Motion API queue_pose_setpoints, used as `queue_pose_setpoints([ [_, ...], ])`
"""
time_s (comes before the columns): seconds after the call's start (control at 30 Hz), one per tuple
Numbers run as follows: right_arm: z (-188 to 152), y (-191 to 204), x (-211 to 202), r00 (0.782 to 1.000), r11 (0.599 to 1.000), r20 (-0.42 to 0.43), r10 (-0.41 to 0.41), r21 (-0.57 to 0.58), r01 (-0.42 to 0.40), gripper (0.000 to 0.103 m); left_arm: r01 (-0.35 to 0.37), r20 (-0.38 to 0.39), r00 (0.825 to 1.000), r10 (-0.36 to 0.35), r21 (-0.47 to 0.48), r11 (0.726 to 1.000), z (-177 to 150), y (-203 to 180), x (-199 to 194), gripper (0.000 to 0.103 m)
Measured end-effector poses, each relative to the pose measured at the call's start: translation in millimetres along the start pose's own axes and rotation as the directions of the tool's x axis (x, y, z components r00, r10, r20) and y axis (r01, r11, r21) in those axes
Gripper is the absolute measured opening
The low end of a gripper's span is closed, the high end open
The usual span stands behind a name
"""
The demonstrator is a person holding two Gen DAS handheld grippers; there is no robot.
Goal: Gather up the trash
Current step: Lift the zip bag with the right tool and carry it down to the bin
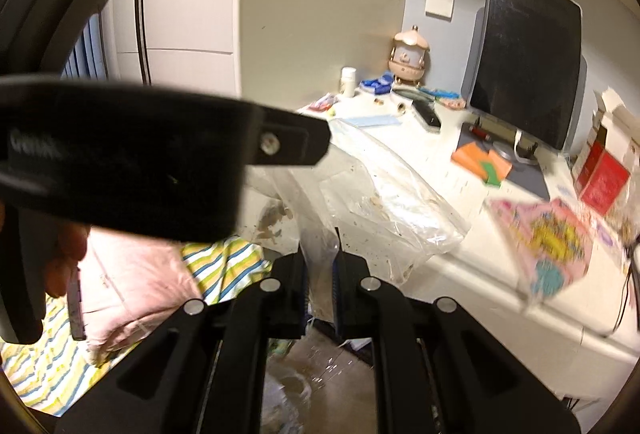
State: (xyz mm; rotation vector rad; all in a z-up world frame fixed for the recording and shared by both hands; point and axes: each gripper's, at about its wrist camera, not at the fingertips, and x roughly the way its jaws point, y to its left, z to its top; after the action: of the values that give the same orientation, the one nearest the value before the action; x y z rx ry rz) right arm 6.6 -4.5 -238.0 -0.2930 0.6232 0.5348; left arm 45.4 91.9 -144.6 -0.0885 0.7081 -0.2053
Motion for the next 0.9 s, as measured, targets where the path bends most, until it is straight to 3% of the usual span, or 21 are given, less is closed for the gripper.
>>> queue_pose_setpoints([
  [0.47,-51.6,67.9,-17.5,0.997,0.998,-0.067,-0.026,0.06,0.03,0.011,0.018,-0.053,0.998,-0.018,0.013,1.0,-88.7,36.7,-57.9,0.097],
  [0.7,-95.6,87.6,-12.1,0.988,0.992,-0.153,-0.011,0.121,0.029,0.011,0.033,-0.145,0.989,-0.029,0.026,0.999,-140.3,44.3,-45.3,0.097],
  [0.9,-144.7,97.7,5.1,0.965,0.988,-0.263,0.021,0.153,0.02,0.011,0.024,-0.233,0.972,-0.02,0.015,1.0,-188.1,48.4,-16.6,0.097],
])
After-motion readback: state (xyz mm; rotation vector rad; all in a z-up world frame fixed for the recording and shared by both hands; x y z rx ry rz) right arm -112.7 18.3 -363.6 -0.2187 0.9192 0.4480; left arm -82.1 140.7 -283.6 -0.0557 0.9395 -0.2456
